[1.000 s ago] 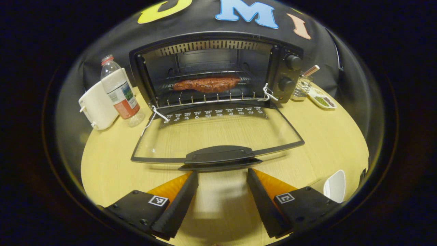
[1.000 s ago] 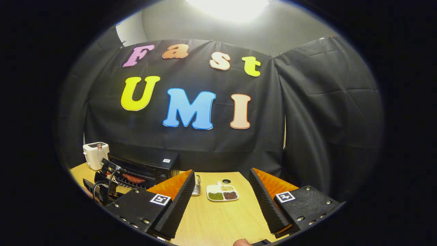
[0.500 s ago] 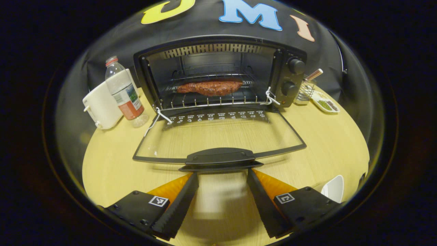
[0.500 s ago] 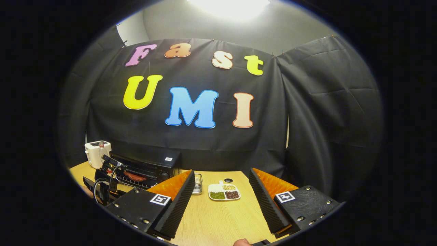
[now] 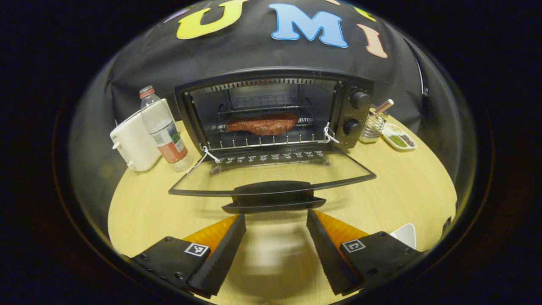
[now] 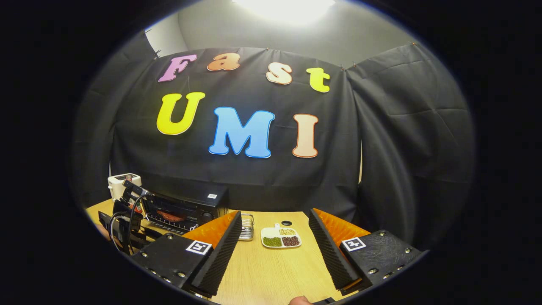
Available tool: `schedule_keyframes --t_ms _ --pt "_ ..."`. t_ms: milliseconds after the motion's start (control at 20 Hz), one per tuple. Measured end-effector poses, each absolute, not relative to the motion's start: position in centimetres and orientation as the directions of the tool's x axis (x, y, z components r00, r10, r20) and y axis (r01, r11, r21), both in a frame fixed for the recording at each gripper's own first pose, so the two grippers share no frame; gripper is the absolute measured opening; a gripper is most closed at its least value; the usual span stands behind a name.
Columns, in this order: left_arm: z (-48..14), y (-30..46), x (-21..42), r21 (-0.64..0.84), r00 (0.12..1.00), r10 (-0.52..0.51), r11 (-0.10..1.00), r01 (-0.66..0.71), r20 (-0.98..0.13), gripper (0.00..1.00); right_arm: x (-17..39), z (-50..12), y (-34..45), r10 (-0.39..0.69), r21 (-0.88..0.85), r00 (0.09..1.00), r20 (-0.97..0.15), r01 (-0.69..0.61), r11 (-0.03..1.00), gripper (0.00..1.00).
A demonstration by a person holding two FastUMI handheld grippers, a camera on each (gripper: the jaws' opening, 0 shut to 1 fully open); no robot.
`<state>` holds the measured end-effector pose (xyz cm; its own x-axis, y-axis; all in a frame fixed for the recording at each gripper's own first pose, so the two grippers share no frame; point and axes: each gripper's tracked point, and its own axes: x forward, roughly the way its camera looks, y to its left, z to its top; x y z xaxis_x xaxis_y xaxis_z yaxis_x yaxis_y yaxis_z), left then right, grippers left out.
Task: Open the electric oven with the left hand, put the food in, and close the electric oven.
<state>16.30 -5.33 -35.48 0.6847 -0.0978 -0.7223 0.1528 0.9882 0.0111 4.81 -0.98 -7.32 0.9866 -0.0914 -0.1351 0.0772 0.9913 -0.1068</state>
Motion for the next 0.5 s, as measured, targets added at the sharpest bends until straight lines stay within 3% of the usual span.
schedule_keyframes --t_ms 500 --pt "-32.8 -5.2 16.9 0.028 0.746 -0.091 0.989 0.146 -0.659 1.00 4.9 -7.7 -0.5 -0.072 -0.105 0.988 -0.140 0.058 0.993 0.96"
